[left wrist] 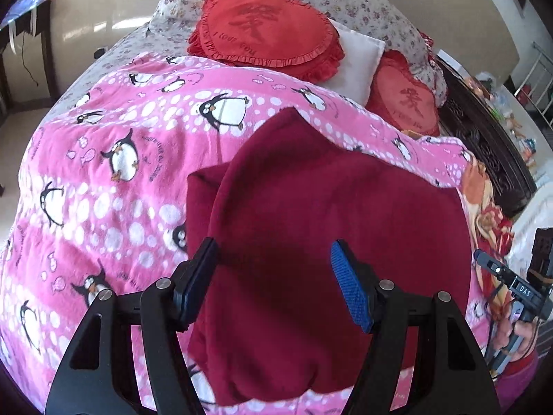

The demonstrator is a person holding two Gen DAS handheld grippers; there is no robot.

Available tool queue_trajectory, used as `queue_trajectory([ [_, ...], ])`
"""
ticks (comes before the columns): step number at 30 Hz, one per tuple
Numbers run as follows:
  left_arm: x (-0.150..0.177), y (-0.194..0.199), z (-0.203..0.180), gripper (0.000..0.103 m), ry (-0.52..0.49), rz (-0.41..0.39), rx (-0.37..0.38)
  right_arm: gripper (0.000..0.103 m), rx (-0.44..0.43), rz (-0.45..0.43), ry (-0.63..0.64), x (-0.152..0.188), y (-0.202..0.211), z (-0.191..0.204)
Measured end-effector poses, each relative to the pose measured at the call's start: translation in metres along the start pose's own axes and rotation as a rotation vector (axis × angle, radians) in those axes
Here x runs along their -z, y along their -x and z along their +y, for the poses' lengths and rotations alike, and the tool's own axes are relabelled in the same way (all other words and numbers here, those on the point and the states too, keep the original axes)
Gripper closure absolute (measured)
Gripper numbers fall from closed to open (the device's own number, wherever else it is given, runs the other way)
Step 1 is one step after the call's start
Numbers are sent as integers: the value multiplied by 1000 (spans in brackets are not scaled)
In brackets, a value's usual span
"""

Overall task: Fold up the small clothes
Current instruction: 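Grasp the folded sweatshirt edge with the right gripper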

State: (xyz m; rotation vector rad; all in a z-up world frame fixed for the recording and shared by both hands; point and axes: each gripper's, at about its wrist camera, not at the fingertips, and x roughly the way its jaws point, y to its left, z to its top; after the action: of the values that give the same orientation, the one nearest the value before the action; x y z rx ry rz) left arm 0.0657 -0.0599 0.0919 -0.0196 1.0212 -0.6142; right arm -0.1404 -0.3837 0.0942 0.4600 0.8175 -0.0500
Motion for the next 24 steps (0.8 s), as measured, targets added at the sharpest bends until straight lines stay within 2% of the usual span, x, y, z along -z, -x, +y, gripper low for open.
queue_trajectory([
  [2,18,9,7,35,-3,5,-2,59,-9,43,-16,28,11,-2],
  [5,41,17,20,35,48,12,6,59,-43,89,-35,69,17,3],
  [8,59,20,29,35,85,35,-5,62,-77,103,-30,88,4,14],
  [10,68,22,32,35,110,46,-12,71,-48,110,-12,93,-9,20],
  [11,71,23,33,35,118,49,-11,84,-37,111,-13,94,-15,21],
  [12,74,25,34,35,120,50,-10,89,-36,112,-22,96,-19,22],
  [15,81,34,32,35,84,41,-16,94,-10,76,35,89,-3,30],
  [19,86,36,30,35,38,33,-6,98,71,17,109,73,31,28],
  [24,96,22,27,35,39,68,34,98,169,90,132,78,4,18],
])
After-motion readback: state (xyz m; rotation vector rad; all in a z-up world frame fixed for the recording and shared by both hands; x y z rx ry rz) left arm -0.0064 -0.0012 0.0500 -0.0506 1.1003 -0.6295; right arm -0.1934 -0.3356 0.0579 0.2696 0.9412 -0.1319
